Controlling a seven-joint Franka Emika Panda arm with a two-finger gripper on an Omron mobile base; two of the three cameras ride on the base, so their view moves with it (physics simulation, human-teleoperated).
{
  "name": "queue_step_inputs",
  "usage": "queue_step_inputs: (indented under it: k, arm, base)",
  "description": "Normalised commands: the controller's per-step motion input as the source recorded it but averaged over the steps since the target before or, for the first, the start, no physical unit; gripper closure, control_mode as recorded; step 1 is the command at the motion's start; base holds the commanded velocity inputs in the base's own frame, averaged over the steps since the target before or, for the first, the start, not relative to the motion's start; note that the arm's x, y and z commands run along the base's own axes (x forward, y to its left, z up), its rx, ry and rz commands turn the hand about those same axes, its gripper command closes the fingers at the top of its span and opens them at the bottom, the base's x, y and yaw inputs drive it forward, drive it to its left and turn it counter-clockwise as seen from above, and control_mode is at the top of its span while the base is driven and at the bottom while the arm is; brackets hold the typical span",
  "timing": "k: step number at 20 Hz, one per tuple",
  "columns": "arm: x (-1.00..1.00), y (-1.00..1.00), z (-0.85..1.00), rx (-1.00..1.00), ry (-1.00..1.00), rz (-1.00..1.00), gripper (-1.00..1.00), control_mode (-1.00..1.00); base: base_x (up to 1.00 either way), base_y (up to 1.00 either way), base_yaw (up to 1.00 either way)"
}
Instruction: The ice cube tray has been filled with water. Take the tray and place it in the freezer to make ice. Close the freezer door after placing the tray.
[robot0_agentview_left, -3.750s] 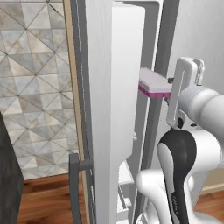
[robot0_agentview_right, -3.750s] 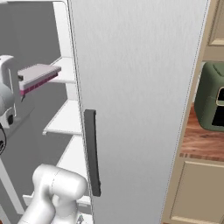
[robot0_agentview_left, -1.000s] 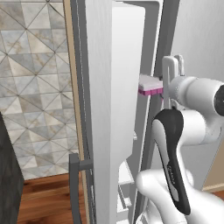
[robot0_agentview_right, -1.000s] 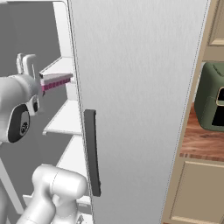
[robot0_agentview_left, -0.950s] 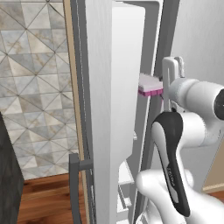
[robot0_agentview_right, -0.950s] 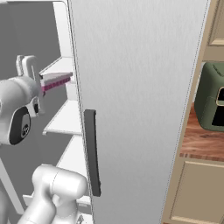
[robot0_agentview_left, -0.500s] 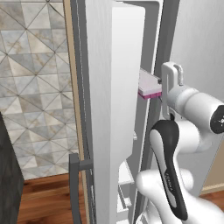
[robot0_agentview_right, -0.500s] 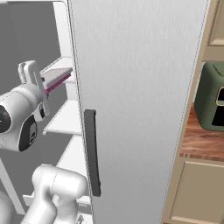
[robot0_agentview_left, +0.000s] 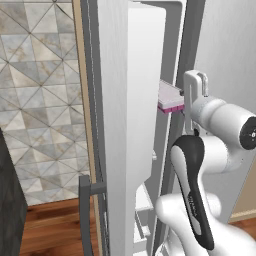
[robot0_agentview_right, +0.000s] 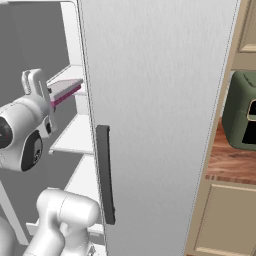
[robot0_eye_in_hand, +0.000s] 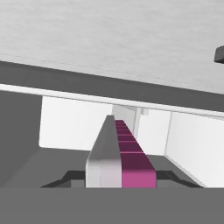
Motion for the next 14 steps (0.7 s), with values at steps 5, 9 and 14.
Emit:
queue_step_inputs:
  k: [5,9,14]
  arm:
    - [0.04,0.07,0.00,0.00,0.00,0.00,1.00,-1.00]
    - [0.00,0.08,0.00,0.00,0.00,0.00,1.00,-1.00]
    - [0.00,0.03,0.06,0.00,0.00,0.00,1.00,-1.00]
  base:
    - [0.00,0.00,0.00]
    - [0.00,0.00,0.00]
    - [0.00,0.00,0.00]
